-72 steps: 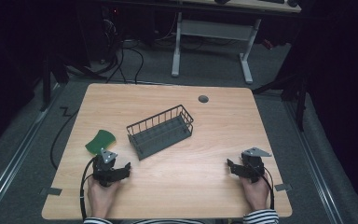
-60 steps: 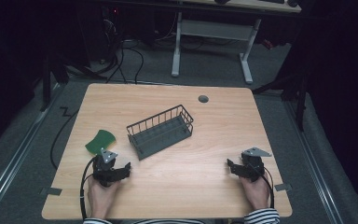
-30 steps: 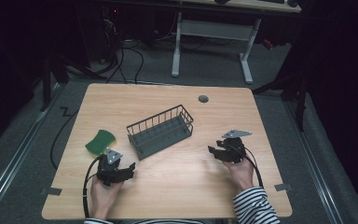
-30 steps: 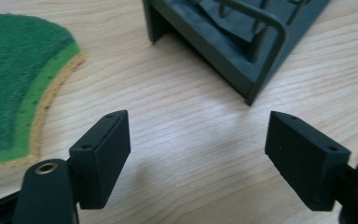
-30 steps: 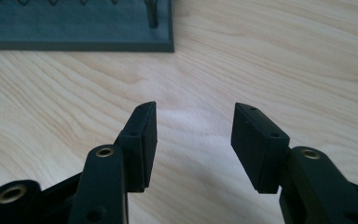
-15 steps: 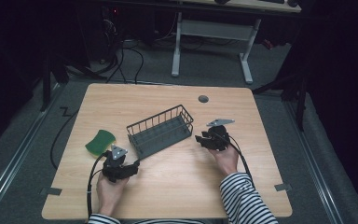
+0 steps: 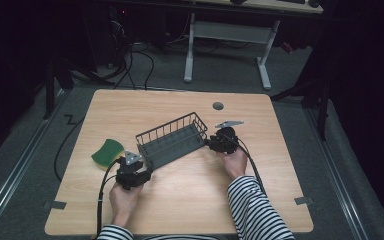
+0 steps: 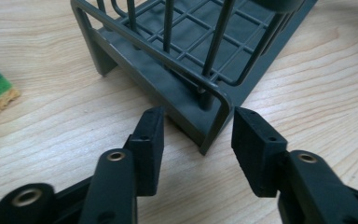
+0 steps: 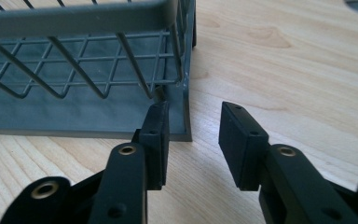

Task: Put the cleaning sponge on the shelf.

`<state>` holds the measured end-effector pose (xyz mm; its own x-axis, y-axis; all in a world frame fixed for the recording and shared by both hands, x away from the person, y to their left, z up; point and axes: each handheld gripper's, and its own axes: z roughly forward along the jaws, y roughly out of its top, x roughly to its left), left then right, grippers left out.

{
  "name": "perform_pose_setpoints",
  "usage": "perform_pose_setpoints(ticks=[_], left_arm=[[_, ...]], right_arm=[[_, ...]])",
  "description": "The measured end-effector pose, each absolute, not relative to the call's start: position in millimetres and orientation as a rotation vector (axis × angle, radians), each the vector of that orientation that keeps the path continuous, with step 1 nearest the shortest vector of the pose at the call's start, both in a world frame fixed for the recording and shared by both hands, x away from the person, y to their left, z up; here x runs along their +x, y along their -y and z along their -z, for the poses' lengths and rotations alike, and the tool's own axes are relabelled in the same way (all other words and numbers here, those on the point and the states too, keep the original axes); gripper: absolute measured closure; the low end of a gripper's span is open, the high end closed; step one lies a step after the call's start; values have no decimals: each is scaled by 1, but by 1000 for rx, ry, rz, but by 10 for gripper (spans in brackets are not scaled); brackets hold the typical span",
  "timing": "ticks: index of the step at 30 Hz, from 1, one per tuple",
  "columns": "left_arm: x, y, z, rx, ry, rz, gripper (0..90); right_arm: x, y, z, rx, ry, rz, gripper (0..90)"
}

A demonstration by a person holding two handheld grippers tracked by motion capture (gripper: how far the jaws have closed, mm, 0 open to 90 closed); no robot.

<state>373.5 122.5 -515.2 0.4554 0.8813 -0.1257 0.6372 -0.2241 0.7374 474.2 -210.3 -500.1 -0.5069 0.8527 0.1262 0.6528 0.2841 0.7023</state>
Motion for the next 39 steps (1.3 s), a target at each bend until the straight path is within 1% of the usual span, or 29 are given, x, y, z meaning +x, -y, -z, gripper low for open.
perform_pose_setpoints(ticks=[2,3,4,5,7,8,10,12,13,14,17,18,20,27,31,36,39], left_arm=[[374,-122,515,1961,-1268,-413,578],[375,-122,516,1961,-1267,-401,607],[375,-122,516,1960,-1267,-398,607],[376,-122,516,1962,-1266,-394,640],[377,-121,517,1968,-1263,-383,668],[377,-121,517,1969,-1261,-382,668],[377,-121,517,1968,-1260,-386,718],[377,-121,516,1960,-1259,-382,734],[377,-121,516,1960,-1258,-380,756],[377,-121,516,1963,-1256,-380,756],[378,-120,515,1968,-1251,-379,792],[379,-120,514,1970,-1249,-373,819],[381,-120,514,1969,-1249,-355,825],[392,-113,510,2026,-1228,-361,836],[404,-107,507,2063,-1221,-372,846],[422,-104,505,2052,-1232,-339,846],[434,-99,505,2064,-1231,-342,846]], right_arm=[[475,210,502,1387,-2285,-1049,668],[477,209,504,1398,-2282,-1051,687],[477,209,504,1398,-2282,-1051,687],[479,209,505,1391,-2277,-1058,709],[481,208,504,1393,-2288,-1049,731],[481,208,504,1393,-2288,-1049,731],[483,205,502,1376,-2293,-1036,782],[484,204,502,1362,-2290,-1037,800],[484,201,501,1335,-2295,-1021,844],[484,201,501,1335,-2295,-1021,844],[484,199,501,1310,-2296,-1001,858],[484,200,501,1314,-2295,-1008,860],[484,200,501,1313,-2294,-1009,860],[484,207,500,1319,-2288,-992,861],[486,213,500,1339,-2271,-991,861],[489,220,500,1355,-2242,-984,861],[490,224,500,1366,-2224,-968,861]])
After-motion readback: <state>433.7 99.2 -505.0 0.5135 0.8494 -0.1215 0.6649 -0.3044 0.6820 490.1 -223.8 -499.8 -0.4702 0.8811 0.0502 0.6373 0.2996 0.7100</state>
